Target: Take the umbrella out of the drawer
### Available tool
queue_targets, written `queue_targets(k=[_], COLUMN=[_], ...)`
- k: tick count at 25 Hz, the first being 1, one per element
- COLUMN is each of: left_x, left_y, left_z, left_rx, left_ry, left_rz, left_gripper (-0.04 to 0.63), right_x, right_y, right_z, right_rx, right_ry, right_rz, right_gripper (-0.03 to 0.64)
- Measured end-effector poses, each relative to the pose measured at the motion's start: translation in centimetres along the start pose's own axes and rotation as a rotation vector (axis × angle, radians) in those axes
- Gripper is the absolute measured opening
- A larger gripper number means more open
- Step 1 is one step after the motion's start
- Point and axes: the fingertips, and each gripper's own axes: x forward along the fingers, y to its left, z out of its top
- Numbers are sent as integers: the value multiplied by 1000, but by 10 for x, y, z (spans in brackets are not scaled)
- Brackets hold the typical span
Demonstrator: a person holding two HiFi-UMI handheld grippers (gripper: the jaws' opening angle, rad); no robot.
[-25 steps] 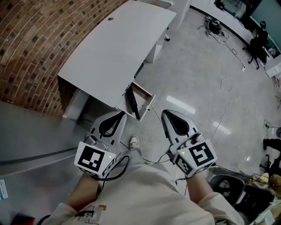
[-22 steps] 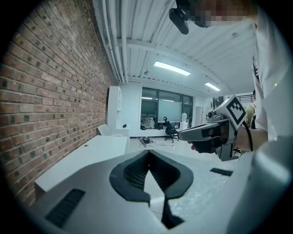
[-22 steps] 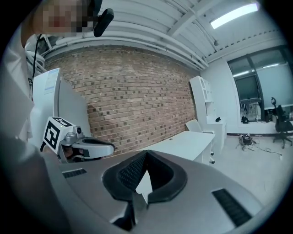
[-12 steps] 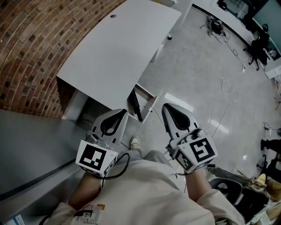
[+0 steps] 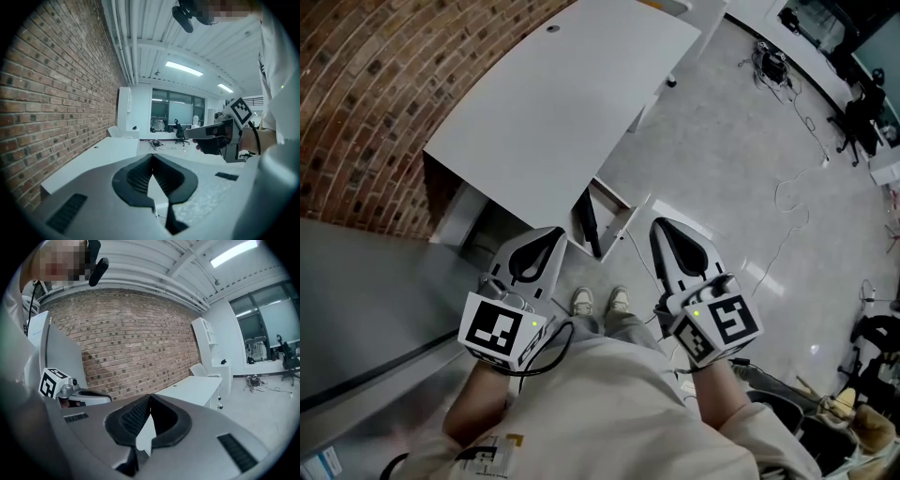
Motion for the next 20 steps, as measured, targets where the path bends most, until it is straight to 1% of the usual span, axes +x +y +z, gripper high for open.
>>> queue_targets(k=[4,7,12,16,20], left_x=[9,15,27,37,52], left_y=[-6,-9,-9,-7,-15], left_z=[2,0,-7,-20,-38], left_rx=[7,8,7,-13,-20], left_ry=[5,7,25,40,68], left_rz=[18,28,45,61,43], left_gripper=[8,8,8,8,8], right_x=[2,3,10,17,29], right_y=[-8,-14,-22,-34,-47], right_z=[-4,-13,-28,-45,-67], right_rx=[7,20,53,60,64], right_ry=[5,20,53,82,116], right_rz=[26,36,83,75,63], right_gripper=[8,8,8,9,9])
